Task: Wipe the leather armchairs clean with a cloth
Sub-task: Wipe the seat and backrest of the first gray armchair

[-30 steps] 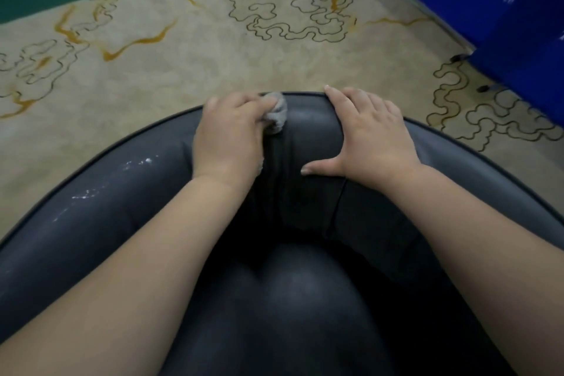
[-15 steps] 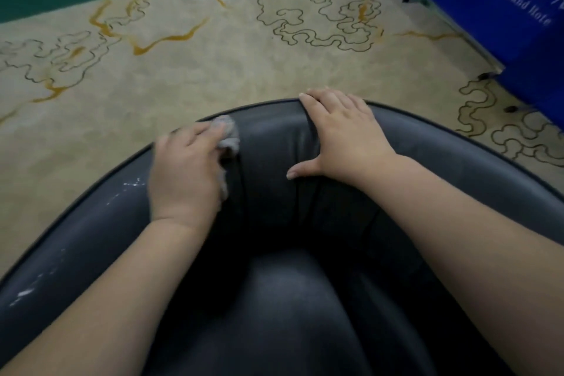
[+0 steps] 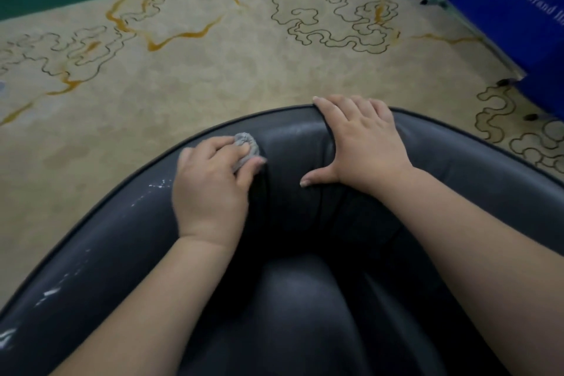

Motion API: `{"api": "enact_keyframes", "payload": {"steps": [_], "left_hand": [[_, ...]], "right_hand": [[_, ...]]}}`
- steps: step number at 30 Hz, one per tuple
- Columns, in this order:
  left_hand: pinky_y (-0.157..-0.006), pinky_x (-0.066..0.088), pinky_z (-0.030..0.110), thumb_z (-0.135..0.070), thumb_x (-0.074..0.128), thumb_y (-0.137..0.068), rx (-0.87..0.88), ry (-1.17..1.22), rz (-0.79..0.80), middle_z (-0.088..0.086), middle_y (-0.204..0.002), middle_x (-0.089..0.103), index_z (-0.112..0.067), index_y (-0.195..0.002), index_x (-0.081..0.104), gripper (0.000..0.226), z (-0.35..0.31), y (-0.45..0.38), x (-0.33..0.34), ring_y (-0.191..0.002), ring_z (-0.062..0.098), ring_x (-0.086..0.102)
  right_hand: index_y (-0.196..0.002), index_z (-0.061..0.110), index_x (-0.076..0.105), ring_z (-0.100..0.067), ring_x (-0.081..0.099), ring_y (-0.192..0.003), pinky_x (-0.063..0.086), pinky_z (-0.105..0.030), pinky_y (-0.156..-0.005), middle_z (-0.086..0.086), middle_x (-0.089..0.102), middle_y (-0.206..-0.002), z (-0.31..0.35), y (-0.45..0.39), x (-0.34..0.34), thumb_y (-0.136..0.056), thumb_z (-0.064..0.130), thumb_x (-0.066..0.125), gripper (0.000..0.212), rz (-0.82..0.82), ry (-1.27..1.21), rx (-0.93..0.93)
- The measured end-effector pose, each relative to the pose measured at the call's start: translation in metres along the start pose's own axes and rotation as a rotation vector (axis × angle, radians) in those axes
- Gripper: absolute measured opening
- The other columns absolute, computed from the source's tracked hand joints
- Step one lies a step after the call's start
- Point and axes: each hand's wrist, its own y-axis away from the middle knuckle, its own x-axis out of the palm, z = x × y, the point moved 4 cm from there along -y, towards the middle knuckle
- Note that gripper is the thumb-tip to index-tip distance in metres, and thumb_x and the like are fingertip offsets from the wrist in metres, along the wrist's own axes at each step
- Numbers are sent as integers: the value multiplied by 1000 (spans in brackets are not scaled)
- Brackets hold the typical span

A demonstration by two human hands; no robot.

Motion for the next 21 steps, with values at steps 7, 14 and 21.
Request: {"api": "enact_keyframes", "payload": {"steps": [7, 14, 21], "left_hand": [[-85, 37, 26, -28, 74, -78, 151, 8, 42, 3, -110, 69, -13, -86, 73, 17, -33, -6, 24, -94, 28, 62], [-90, 40, 29, -27, 72, -76, 25, -49, -12, 3, -101, 71, -13, -89, 73, 19, 32, 19, -30, -96, 23, 65], [-79, 42, 31, -23, 73, -77, 103, -3, 95, -1, -108, 67, -19, -99, 73, 22, -15, -5, 5, -92, 29, 57]], "right_hand": [[-146, 26, 25, -21, 28, -136, 16, -39, -112, 4, 35, -147, -1, -1, 2, -38, 93, 48, 128, -5, -21, 12], [-146, 26, 23, -22, 27, -136, 14, -40, -113, 3, 32, -148, 0, 0, -3, -39, 92, 50, 129, 25, -11, -14], [-146, 16, 27, -24, 22, -141, 9, -46, -116, -5, 30, -150, 41, -4, -4, -39, 88, 52, 131, 30, -50, -71]]}}
